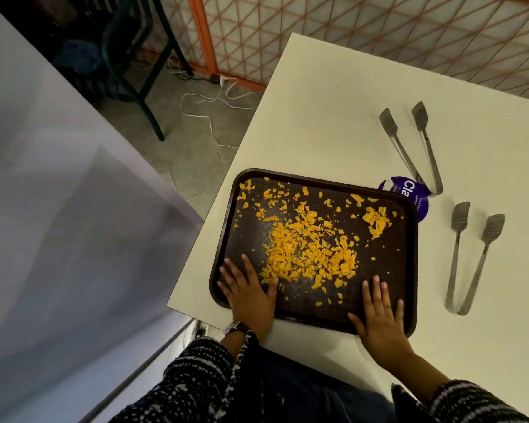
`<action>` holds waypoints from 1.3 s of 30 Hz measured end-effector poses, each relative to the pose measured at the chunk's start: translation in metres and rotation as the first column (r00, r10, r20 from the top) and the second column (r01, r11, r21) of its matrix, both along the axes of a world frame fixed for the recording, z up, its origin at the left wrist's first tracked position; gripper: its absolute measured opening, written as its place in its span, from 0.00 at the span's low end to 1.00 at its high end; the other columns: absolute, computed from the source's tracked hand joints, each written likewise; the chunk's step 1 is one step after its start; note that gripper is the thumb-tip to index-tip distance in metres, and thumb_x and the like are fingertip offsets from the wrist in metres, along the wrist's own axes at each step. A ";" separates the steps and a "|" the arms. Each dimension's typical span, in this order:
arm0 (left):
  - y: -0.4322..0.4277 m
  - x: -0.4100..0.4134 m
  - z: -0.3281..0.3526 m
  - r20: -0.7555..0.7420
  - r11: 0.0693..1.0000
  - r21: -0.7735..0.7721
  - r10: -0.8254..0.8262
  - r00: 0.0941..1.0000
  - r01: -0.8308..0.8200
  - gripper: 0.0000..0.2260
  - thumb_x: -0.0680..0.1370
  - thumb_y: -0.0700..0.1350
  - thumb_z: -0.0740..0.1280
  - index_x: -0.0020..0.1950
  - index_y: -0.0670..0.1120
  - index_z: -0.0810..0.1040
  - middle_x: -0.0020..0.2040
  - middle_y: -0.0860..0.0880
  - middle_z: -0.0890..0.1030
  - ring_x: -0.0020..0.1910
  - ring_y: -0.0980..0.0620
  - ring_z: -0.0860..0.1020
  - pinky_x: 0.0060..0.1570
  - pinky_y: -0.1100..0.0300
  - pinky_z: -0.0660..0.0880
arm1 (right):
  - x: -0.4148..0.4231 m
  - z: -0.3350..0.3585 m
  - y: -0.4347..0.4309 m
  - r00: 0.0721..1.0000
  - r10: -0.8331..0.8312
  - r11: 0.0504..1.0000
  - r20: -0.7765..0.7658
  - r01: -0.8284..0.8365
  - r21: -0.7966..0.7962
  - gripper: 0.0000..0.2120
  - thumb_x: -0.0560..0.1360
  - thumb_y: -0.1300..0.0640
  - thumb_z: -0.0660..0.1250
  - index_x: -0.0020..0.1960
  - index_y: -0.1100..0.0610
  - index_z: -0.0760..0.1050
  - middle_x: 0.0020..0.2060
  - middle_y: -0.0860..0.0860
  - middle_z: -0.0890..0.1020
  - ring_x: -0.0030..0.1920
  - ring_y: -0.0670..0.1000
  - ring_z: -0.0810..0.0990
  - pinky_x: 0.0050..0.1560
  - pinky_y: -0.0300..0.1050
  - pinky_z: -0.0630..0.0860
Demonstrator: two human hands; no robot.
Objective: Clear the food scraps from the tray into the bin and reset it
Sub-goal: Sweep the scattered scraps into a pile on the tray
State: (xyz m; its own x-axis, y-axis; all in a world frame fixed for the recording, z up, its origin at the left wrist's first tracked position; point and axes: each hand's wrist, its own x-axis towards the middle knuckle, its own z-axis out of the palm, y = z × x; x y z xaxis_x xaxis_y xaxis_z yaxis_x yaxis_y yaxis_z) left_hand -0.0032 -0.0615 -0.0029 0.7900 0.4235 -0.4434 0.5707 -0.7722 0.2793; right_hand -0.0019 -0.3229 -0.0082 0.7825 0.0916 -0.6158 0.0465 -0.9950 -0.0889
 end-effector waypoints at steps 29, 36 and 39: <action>-0.005 0.057 -0.013 0.147 0.927 -0.142 -0.328 0.933 0.348 0.36 0.76 0.64 0.44 0.73 0.43 0.34 0.72 0.43 0.32 0.73 0.46 0.32 0.70 0.54 0.32 | 0.007 0.013 0.003 0.992 0.040 0.999 -0.119 -0.040 0.001 0.46 0.57 0.28 0.16 0.70 0.52 0.24 0.69 0.50 0.26 0.69 0.51 0.23 0.69 0.55 0.29; 0.016 0.076 -0.007 0.225 0.958 -0.211 -0.146 0.963 0.194 0.36 0.77 0.62 0.48 0.74 0.44 0.35 0.75 0.44 0.35 0.74 0.49 0.34 0.71 0.56 0.33 | 0.006 0.013 0.002 0.992 0.036 0.999 -0.122 -0.032 0.035 0.46 0.59 0.27 0.18 0.69 0.53 0.24 0.68 0.49 0.24 0.69 0.51 0.23 0.70 0.56 0.30; 0.037 0.094 -0.008 0.193 0.970 -0.188 -0.115 0.974 0.152 0.35 0.79 0.59 0.52 0.75 0.42 0.38 0.77 0.43 0.38 0.76 0.47 0.39 0.71 0.56 0.37 | 0.006 0.009 0.000 0.993 0.031 0.999 -0.111 -0.026 0.047 0.44 0.60 0.27 0.20 0.69 0.52 0.23 0.67 0.48 0.23 0.68 0.50 0.22 0.69 0.55 0.28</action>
